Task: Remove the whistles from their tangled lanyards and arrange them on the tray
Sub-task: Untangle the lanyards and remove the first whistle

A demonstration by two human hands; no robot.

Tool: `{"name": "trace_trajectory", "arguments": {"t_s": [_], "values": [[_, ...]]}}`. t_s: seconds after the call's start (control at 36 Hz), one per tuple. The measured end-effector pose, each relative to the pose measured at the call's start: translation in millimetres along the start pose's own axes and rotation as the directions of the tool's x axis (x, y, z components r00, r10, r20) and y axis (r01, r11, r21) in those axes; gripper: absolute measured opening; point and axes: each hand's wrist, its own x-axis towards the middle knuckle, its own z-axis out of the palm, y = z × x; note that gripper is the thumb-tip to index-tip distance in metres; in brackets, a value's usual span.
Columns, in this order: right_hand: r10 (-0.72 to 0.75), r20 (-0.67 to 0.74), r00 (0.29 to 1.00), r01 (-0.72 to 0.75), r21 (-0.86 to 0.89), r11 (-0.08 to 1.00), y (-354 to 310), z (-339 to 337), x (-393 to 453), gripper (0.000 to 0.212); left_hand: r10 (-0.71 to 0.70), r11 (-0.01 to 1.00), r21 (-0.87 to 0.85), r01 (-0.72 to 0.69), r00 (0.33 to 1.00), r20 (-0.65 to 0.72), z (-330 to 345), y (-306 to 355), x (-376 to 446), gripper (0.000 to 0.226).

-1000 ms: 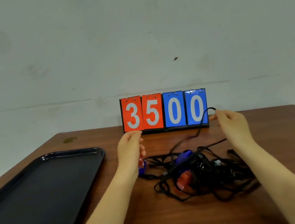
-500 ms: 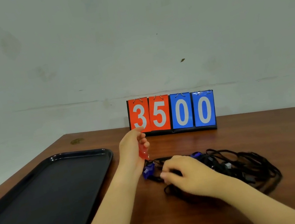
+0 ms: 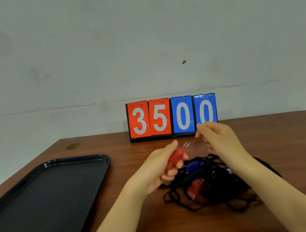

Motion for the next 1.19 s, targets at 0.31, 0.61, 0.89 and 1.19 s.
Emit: {"name": "trace_trajectory", "arguments": {"t_s": [0.31,0.61,0.89,1.19], "values": [[0.096,0.147,0.985,-0.103,0.041,0.994,-2,-5,2,0.029,0.103,0.822,-0.542,-0.175,0.982,-0.161,-13,4,-1,0.015],[-0.024,0.29,0.957,-0.21,0.744,0.634,-14,-41,15,0.029,0.017,0.757,-0.562,-0.334,0.87,-0.493,-29,2,6,0.013],[0.087,-0.115,0.99,-0.115,-0.272,0.955,4,-38,22,0.027,0.122,0.915,-0.267,-0.302,0.839,-0.53,-12,0,9,0.02],[-0.124,0.341,0.932,0.33,-0.654,0.681,28,11,-1,0.068,0.461,0.885,0.3,-0.357,0.769,-0.444,4,14,-2,0.008]]}}
